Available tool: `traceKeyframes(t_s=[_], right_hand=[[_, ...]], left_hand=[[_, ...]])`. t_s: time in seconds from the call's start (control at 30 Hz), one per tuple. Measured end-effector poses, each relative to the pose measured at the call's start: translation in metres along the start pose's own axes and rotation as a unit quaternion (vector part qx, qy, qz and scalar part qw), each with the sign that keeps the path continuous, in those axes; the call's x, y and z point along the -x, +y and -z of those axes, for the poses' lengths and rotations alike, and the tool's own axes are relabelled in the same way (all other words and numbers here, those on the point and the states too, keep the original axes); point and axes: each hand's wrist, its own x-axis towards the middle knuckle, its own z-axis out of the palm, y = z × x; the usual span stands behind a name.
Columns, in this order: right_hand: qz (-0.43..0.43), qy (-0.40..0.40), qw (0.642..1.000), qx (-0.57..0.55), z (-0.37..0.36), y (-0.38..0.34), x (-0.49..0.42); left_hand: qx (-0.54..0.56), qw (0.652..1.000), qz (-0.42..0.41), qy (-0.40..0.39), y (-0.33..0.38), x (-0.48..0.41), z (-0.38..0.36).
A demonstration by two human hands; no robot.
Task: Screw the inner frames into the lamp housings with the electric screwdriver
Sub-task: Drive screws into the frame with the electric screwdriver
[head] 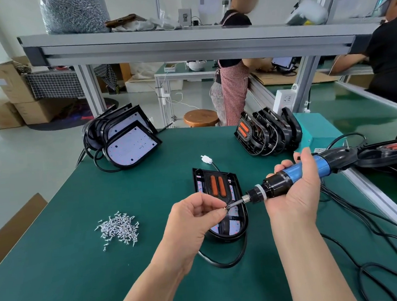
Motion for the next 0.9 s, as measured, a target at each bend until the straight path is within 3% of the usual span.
traceKeyframes(t_s=[0.43,0.73,0.9], right_hand=[[-0.005,0.014,1.0,0.011,0.001,0.003,-0.001],[0.014,0.037,0.998,0.039,0.002,0.006,-0.003],[0.012,0.043,0.998,0.037,0.006,0.007,-0.005]], left_hand=[[-0.041,0.999,-0.026,0.018,-0.003,0.001,-0.003],[-0.236,0.941,-0.222,0.099,-0.009,0.011,-0.016],[-0.274,0.919,-0.264,0.105,-0.014,0.009,-0.018]])
